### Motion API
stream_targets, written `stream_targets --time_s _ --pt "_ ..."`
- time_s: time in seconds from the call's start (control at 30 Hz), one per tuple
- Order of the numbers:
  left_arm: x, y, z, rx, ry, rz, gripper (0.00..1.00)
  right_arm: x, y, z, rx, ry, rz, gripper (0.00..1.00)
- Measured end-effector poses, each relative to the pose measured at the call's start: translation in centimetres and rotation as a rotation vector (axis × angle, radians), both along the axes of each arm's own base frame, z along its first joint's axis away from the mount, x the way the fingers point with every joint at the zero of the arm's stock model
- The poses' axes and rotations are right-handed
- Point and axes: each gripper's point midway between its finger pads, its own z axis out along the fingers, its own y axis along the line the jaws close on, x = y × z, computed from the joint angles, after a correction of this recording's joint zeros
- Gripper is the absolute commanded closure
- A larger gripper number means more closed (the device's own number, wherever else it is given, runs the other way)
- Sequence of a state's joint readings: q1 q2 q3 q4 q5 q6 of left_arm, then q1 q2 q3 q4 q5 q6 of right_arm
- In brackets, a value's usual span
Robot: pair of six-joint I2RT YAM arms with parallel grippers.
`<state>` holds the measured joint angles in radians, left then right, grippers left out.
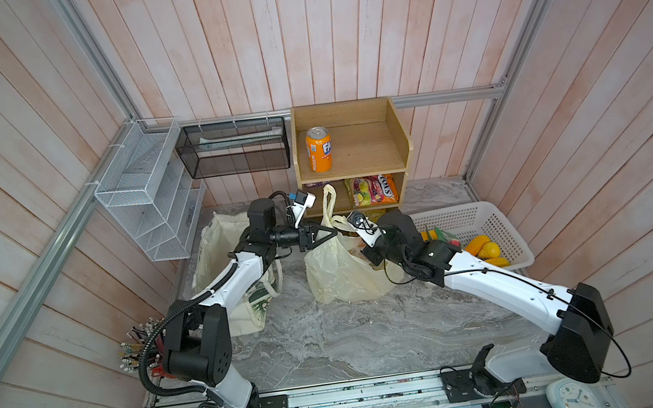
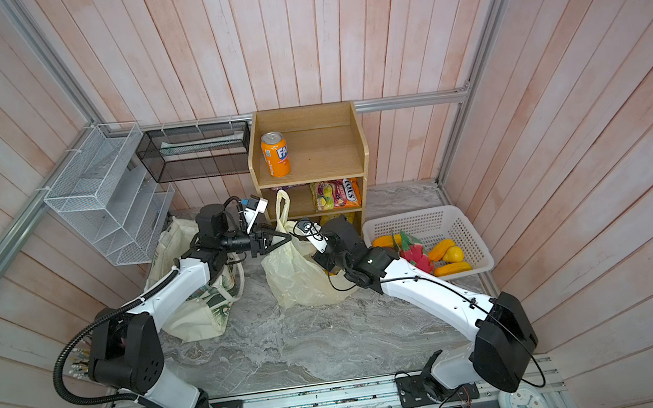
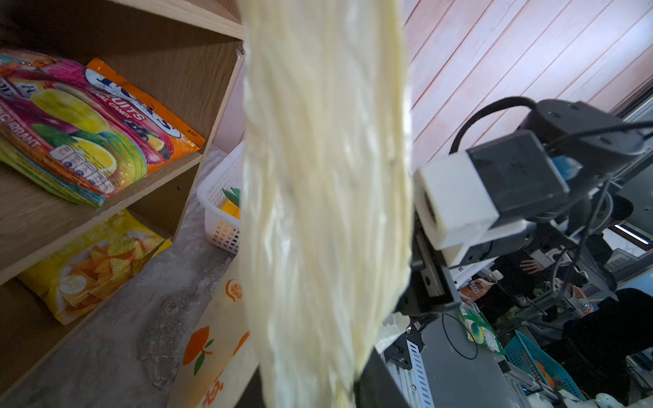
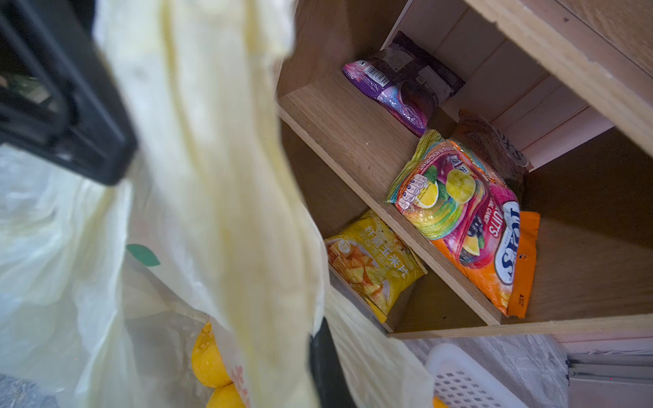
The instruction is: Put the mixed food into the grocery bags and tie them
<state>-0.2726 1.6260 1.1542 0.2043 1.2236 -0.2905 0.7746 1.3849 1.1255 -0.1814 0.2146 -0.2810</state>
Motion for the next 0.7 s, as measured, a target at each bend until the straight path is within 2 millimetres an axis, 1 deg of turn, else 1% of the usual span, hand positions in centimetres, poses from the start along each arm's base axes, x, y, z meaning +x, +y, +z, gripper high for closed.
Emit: stream_targets --time_s 0.13,0.3,0.47,0.5,0.53,0.57,0.63,0.67,0.7 --pt "-0.2 1.3 0.1 -0.019 0.012 0.034 0.66 0.0 0.0 0.0 -0.001 0.0 0.0 1.0" --pt "-0.8 1.5 0.4 -0.033 0.009 0.036 0.65 0.0 0.0 -0.1 -0.003 -0.001 0.001 1.0" --pt "-1.2 1.4 0.0 -0.041 0.026 0.031 0.64 0.0 0.0 -0.1 -0.003 0.0 0.001 1.0" --pt "-1.2 1.4 0.0 -0.042 0.029 0.029 0.66 0.0 0.0 -0.1 -0.003 -0.001 0.001 1.0" --pt "-1.3 1.3 0.0 -0.043 0.029 0.024 0.71 0.0 0.0 -0.1 -0.003 0.0 0.001 1.0" --pt "-1.5 1.2 0.1 -0.045 0.027 0.018 0.78 0.0 0.0 -0.1 -0.003 0.0 0.001 1.0" --pt "-1.8 0.8 0.3 -0.049 0.021 0.002 0.97 0.0 0.0 -0.1 -0.004 0.0 0.001 1.0" --pt "-2.0 0.7 0.3 -0.051 0.021 -0.007 1.0 0.0 0.0 -0.1 -0.004 0.0 0.0 1.0" --pt "-2.1 0.5 0.4 -0.053 0.011 -0.015 1.0 0.0 -0.1 -0.1 -0.004 0.002 -0.002 1.0"
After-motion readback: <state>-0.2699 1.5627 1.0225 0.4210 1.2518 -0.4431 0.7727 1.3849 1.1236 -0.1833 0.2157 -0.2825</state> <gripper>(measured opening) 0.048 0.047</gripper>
